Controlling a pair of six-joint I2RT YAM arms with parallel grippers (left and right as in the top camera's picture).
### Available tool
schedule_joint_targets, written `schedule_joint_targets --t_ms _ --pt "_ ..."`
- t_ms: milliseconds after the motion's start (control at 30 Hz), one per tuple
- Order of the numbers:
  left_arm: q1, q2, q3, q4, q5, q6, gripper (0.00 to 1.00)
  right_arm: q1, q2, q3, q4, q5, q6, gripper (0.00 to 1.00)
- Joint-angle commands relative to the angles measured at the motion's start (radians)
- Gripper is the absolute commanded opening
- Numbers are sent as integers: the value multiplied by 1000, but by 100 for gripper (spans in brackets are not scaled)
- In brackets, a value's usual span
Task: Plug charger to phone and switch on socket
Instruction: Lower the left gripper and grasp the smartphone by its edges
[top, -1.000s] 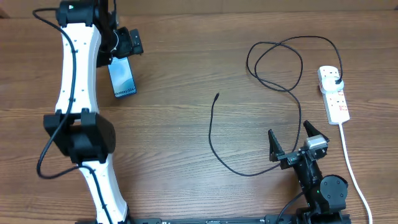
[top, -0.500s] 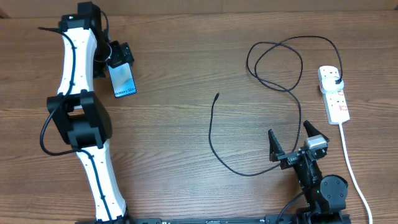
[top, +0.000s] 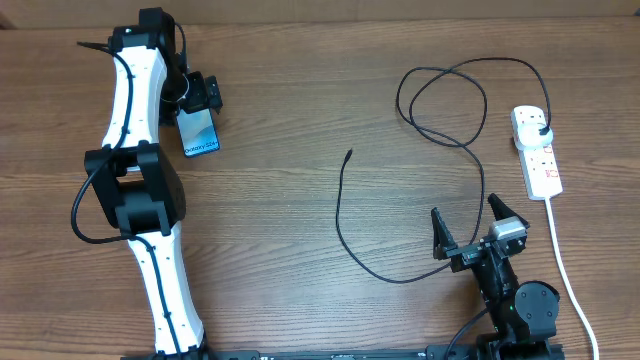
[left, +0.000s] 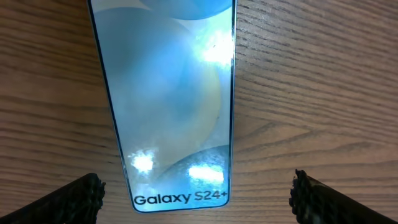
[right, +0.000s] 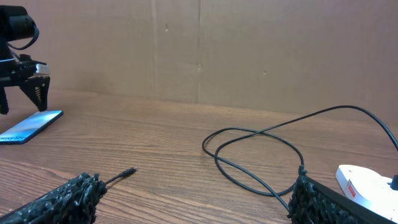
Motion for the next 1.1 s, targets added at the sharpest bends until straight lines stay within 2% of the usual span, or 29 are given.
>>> schedule_joint_targets --t_ms 0,1067 --pt "0 14 2 5 -11 52 100 5 -10 -10 3 10 3 100" --pt "-1 63 -13 51 -63 97 100 5 -10 -10 3 10 3 100"
